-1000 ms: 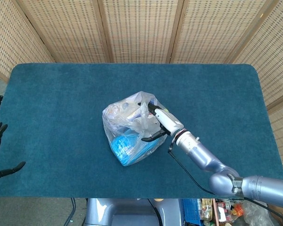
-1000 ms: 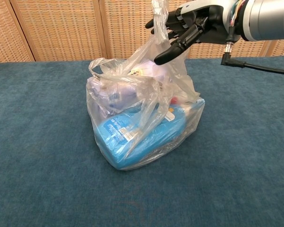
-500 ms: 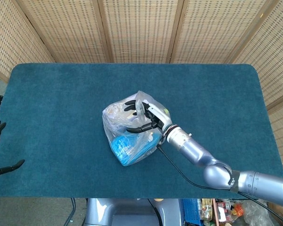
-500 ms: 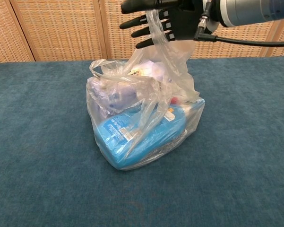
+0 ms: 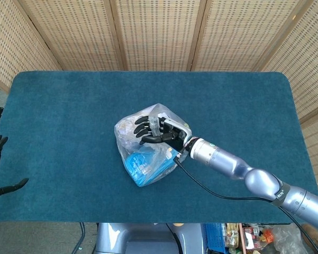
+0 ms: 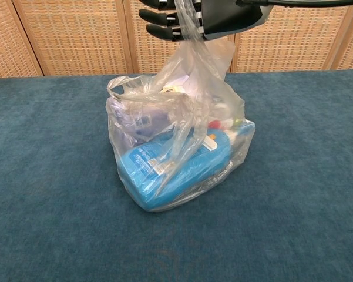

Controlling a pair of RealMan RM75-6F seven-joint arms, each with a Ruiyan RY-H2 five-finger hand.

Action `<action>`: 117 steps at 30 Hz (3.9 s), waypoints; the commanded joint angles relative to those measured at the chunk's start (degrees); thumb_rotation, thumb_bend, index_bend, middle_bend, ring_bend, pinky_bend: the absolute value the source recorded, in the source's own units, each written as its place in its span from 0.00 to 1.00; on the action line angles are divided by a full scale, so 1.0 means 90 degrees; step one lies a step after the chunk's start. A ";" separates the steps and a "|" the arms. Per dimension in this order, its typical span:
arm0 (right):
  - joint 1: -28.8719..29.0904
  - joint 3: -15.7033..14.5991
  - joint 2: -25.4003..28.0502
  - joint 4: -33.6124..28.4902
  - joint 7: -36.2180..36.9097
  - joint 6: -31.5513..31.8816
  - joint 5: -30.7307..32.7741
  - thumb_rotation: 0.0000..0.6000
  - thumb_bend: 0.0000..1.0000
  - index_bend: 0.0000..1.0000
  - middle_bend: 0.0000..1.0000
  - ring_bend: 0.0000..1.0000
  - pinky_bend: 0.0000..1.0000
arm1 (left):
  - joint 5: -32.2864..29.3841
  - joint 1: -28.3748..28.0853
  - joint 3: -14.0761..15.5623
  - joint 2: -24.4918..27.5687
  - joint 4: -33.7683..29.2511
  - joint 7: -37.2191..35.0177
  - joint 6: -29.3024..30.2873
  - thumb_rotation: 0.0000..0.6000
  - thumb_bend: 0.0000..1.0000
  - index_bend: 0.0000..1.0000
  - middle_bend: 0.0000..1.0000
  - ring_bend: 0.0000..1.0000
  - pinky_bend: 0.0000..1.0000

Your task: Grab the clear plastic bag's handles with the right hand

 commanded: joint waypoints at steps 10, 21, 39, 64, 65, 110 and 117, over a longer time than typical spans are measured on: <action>-0.0242 0.0360 0.0090 0.0251 -0.0532 -0.0743 -0.0018 1.00 0.00 0.39 0.46 0.40 0.39 | 0.0347 -0.0953 -0.0384 -0.0284 0.0738 0.0051 -0.0885 1.00 0.12 0.00 0.00 0.00 0.00; -0.0246 0.0130 0.0307 0.0180 -0.0778 -0.0633 0.0015 1.00 0.00 0.39 0.46 0.39 0.39 | 0.2566 -0.3077 -0.0698 -0.1531 0.2963 -0.1154 -0.1871 1.00 0.16 0.21 0.00 0.00 0.00; -0.0157 0.0008 0.0353 0.0426 -0.0937 -0.0512 0.0190 1.00 0.00 0.40 0.46 0.39 0.39 | 0.2390 -0.4536 -0.0692 -0.3501 0.5280 -0.1027 -0.2783 1.00 0.24 0.27 0.00 0.00 0.00; -0.0168 -0.0036 0.0300 0.0602 -0.1171 -0.0508 0.0286 1.00 0.00 0.40 0.46 0.39 0.39 | 0.1613 -0.5088 -0.0767 -0.4478 0.5987 -0.0544 -0.2876 1.00 0.39 0.75 0.00 0.00 0.00; -0.0173 -0.0033 0.0300 0.0599 -0.1176 -0.0508 0.0290 1.00 0.00 0.40 0.46 0.39 0.39 | 0.1604 -0.5081 -0.0784 -0.4493 0.5989 -0.0577 -0.2799 1.00 0.39 0.76 0.00 0.00 0.00; -0.0350 0.0151 0.0207 0.0489 -0.1356 -0.0550 0.0496 1.00 0.00 0.40 0.46 0.39 0.39 | 0.1618 -0.6195 -0.1690 -0.5803 0.8310 -0.2894 0.0678 1.00 0.11 0.00 0.00 0.00 0.00; -0.0348 0.0217 0.0118 0.0261 -0.1287 -0.0267 0.0569 1.00 0.00 0.39 0.46 0.36 0.38 | 0.1824 -0.6294 -0.1510 -0.5452 0.7705 -0.2388 0.0715 1.00 0.10 0.00 0.00 0.00 0.00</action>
